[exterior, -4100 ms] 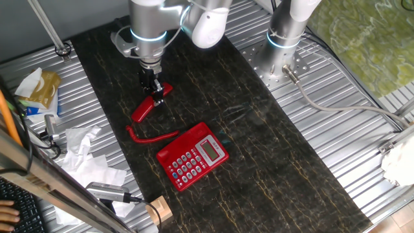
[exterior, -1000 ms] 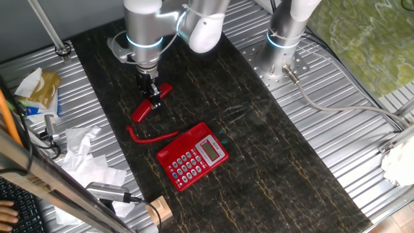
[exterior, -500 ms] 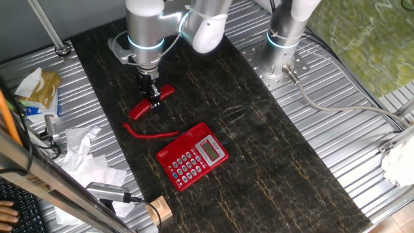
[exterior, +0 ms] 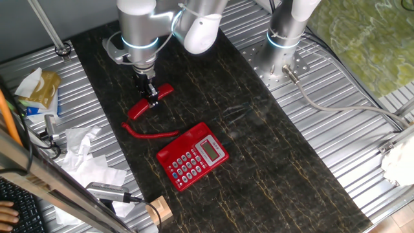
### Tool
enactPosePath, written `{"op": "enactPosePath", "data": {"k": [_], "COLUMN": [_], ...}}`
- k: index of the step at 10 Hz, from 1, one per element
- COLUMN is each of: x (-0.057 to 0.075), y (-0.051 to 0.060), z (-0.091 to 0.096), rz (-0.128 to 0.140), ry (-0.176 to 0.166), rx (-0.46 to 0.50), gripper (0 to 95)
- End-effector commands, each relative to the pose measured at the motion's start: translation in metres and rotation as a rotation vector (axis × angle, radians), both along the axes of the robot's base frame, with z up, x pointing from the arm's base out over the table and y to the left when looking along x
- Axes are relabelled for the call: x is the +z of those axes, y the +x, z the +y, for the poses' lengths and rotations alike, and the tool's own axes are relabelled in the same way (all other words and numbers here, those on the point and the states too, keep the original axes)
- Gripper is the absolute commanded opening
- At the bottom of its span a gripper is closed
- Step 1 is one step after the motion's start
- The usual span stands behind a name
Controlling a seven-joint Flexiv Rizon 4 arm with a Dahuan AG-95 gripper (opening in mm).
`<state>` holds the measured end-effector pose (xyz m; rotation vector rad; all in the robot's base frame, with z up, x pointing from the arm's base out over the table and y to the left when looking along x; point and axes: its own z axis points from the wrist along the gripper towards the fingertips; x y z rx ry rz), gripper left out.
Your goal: Place the handset of the telephone on the corresponding phone cradle
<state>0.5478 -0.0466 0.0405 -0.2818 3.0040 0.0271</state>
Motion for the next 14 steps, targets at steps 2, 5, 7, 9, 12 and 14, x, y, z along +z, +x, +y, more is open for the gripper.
{"op": "enactPosePath", "data": {"k": [2, 5, 7, 9, 12, 14], "x": [0.008, 0.024, 0.034, 0.042, 0.054, 0.058], "y": [0.000, 0.001, 0.003, 0.004, 0.002, 0.000], "z": [0.001, 0.008, 0.021, 0.038, 0.071, 0.087], "rz": [0.015, 0.034, 0.047, 0.065, 0.082, 0.082], "ry": [0.000, 0.001, 0.004, 0.006, 0.012, 0.013], "rx": [-0.003, -0.013, -0.038, -0.070, -0.109, -0.130], "gripper": [0.0, 0.0, 0.0, 0.0, 0.0, 0.0]}}
